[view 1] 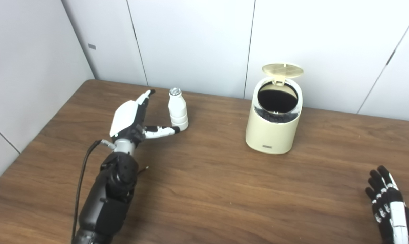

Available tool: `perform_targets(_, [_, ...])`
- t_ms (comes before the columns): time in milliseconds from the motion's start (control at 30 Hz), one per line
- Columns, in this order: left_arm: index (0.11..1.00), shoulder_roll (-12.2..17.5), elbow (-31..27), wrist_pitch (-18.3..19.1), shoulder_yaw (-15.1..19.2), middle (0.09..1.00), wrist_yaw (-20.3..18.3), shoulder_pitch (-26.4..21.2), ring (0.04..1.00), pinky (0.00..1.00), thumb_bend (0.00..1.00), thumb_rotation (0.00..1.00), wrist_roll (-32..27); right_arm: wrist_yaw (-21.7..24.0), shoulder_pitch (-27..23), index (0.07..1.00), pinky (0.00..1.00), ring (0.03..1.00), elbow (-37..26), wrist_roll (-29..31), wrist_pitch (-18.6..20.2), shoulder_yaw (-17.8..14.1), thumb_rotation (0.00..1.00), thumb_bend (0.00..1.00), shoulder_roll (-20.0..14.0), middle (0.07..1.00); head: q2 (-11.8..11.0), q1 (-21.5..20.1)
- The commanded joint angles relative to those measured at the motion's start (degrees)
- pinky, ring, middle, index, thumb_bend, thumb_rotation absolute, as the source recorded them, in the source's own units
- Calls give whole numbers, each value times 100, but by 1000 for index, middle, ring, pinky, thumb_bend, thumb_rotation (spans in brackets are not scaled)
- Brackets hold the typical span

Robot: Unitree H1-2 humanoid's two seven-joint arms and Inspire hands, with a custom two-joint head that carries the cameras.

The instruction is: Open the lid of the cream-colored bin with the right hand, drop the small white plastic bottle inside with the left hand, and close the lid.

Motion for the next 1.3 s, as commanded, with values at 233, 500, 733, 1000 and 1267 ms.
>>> perform_targets(233, [906,218,782,-491,-113,884,99,-855,868,727,1000,331,-451,-105,-72,974,977,973,-289,-18,7,-5,919,597,82,955,27,-32])
perform_targets(500, [875,292,1178,-563,-338,848,128,-1191,816,682,985,324,-532,-144,-84,982,978,984,-327,-74,78,16,935,562,117,963,31,-62])
perform_targets(733, [858,351,1288,-679,-448,824,194,-1265,824,696,963,303,-549,-174,-97,984,980,982,-352,-30,129,11,935,546,138,961,47,-83])
perform_targets(1000, [774,347,1271,-834,-463,747,335,-1240,711,613,951,241,-532,-157,-113,984,999,991,-362,47,138,14,927,530,109,964,80,-36])
perform_targets(1267, [706,432,1216,-825,-598,685,399,-1211,645,547,913,177,-403,-145,-130,989,1000,1000,-313,86,84,7,925,538,88,963,107,-28])
